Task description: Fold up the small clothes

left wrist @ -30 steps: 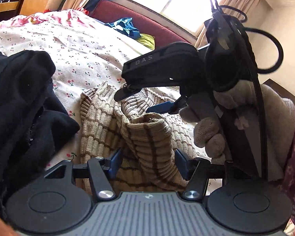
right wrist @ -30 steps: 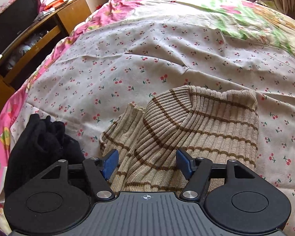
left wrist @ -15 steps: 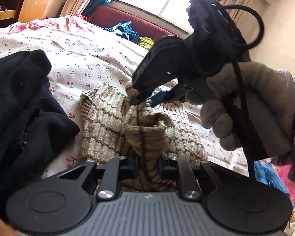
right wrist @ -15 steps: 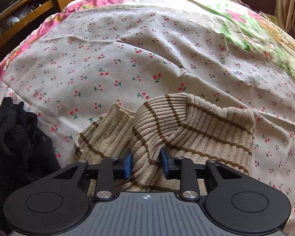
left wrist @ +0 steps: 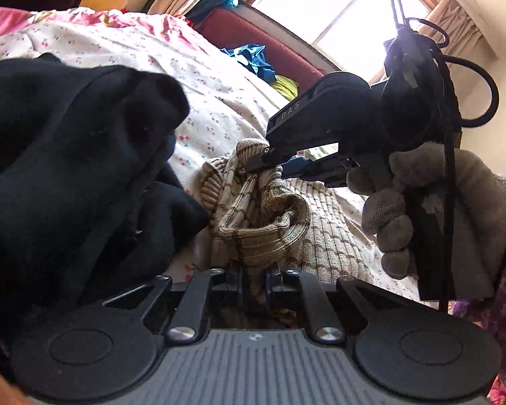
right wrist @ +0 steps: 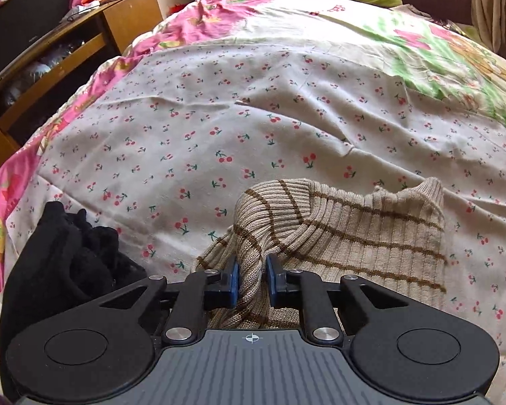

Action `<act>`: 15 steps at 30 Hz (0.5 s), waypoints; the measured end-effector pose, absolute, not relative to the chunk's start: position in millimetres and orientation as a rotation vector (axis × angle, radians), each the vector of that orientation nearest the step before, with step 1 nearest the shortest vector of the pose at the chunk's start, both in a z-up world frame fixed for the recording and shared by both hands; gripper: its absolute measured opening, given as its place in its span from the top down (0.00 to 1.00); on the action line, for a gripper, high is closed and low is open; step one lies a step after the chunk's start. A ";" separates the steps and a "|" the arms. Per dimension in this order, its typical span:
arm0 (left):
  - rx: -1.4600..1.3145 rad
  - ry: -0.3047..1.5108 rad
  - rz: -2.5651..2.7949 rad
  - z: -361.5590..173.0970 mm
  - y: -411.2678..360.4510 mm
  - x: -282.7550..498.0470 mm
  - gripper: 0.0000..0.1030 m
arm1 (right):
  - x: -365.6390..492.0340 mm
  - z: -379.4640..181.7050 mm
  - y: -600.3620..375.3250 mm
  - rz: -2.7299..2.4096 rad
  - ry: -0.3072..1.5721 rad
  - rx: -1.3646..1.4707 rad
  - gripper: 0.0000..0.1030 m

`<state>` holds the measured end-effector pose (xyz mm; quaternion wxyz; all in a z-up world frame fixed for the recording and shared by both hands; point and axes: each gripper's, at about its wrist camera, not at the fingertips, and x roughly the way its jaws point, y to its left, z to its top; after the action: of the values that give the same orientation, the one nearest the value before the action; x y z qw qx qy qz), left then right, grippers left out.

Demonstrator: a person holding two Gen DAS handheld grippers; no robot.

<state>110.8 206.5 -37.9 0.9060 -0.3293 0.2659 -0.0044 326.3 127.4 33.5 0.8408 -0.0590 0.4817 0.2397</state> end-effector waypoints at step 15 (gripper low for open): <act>-0.528 0.611 0.067 -29.2 192.0 87.1 0.71 | 313.4 51.1 77.4 0.750 0.981 0.276 0.50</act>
<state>87.1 192.0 -29.2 0.9190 -0.2571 0.2971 0.0324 313.4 77.4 51.1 0.8065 0.1291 0.4583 0.3504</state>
